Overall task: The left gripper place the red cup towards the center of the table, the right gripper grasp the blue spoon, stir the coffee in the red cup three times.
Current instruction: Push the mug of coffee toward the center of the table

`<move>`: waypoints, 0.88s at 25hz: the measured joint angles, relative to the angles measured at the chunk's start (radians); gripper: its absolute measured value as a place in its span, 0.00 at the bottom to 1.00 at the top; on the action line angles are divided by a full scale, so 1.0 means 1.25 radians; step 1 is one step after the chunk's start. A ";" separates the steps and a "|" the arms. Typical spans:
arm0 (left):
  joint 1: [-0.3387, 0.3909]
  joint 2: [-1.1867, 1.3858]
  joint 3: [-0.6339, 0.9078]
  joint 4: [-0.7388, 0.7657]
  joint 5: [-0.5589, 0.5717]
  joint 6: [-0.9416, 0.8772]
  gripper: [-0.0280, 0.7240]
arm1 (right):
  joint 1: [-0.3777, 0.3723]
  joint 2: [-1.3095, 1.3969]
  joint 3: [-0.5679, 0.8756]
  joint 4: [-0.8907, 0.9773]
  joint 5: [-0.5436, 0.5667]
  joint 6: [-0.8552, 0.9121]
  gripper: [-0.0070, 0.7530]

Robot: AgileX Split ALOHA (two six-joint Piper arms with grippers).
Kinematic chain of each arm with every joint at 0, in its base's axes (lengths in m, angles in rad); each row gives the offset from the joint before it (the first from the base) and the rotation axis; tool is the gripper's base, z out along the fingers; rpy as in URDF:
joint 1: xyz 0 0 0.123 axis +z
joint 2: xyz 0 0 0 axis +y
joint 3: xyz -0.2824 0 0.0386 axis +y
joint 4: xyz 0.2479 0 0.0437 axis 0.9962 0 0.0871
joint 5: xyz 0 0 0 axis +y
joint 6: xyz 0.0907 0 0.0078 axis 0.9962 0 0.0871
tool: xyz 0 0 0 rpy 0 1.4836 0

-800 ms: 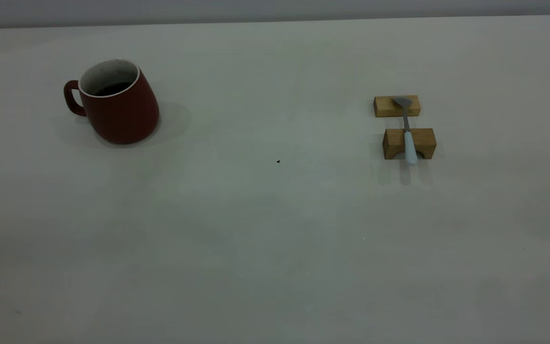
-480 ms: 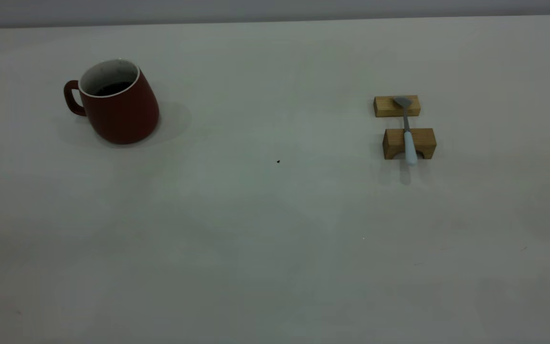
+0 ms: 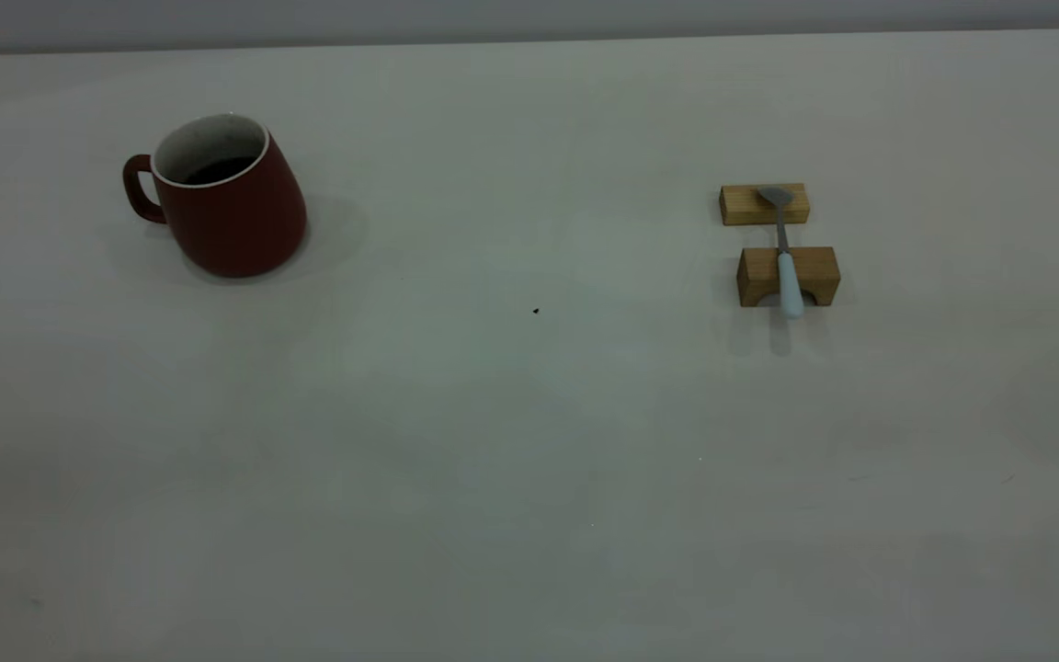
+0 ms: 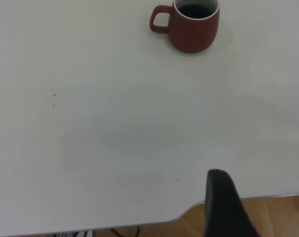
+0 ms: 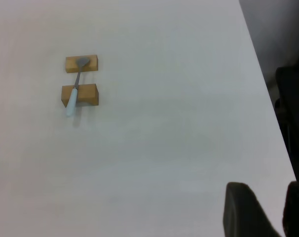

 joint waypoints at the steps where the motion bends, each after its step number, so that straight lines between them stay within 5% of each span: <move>1: 0.000 0.000 0.000 0.000 0.000 0.000 0.63 | 0.000 0.000 0.000 0.000 0.000 0.000 0.32; 22: 0.000 0.064 -0.017 -0.025 -0.017 -0.079 0.63 | 0.000 0.000 0.000 0.000 0.000 0.000 0.32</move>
